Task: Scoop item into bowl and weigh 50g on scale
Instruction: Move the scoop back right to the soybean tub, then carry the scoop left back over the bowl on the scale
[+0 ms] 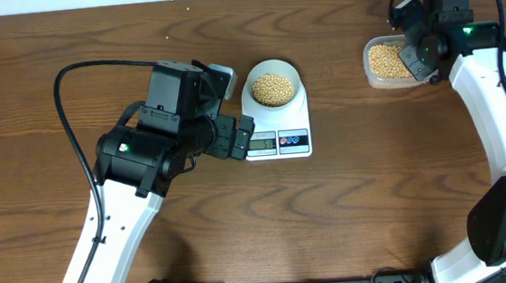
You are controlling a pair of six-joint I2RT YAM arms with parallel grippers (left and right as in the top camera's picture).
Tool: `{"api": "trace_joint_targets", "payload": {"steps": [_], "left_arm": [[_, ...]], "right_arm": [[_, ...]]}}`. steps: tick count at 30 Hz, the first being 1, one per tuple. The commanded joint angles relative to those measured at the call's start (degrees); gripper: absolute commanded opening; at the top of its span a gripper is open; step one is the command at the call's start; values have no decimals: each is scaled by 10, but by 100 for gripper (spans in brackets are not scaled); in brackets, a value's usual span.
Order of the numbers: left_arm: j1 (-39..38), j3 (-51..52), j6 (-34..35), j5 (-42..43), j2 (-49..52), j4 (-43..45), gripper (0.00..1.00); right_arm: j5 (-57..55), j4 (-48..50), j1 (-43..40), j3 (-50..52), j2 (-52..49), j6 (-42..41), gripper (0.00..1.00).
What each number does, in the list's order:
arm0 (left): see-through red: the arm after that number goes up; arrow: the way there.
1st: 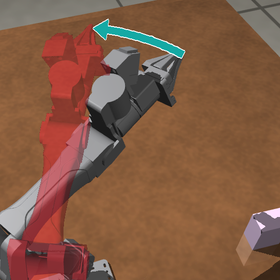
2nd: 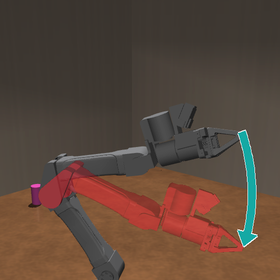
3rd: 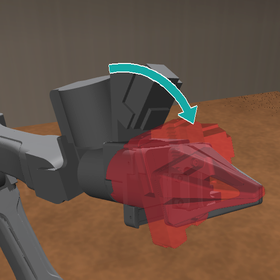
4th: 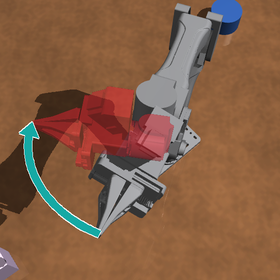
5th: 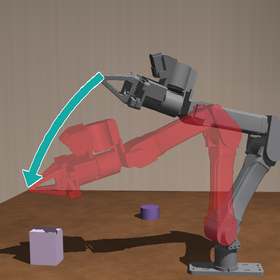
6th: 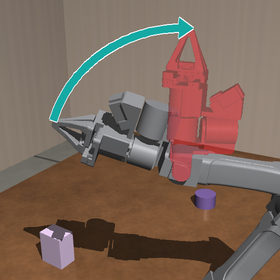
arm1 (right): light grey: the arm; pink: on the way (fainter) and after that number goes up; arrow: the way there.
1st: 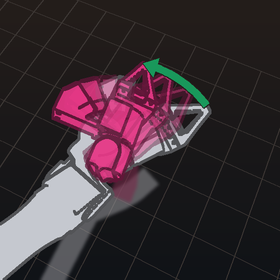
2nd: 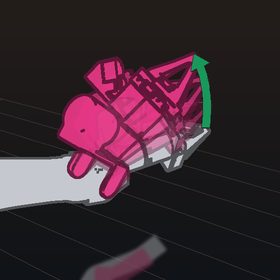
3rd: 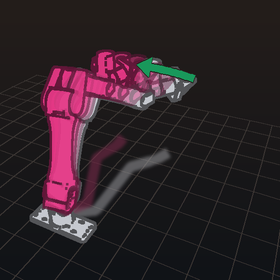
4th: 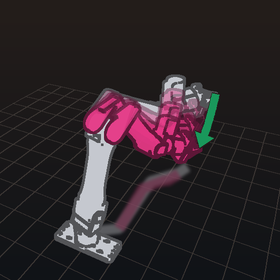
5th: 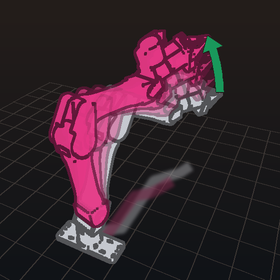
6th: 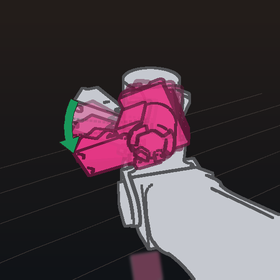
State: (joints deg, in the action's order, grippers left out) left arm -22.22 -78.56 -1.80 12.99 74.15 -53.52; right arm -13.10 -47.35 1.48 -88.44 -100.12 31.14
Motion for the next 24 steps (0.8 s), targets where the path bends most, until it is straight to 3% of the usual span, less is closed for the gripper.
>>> {"api": "trace_joint_targets", "payload": {"steps": [1, 12, 24], "left_arm": [[2, -3, -10, -6, 2, 0, 98], [2, -3, -10, -6, 2, 0, 98], [2, -3, -10, -6, 2, 0, 98]], "right_arm": [[-7, 0, 4, -11, 10, 8, 1], [392, 121, 29, -11, 7, -41, 1], [501, 120, 122, -3, -14, -16, 1]]}}
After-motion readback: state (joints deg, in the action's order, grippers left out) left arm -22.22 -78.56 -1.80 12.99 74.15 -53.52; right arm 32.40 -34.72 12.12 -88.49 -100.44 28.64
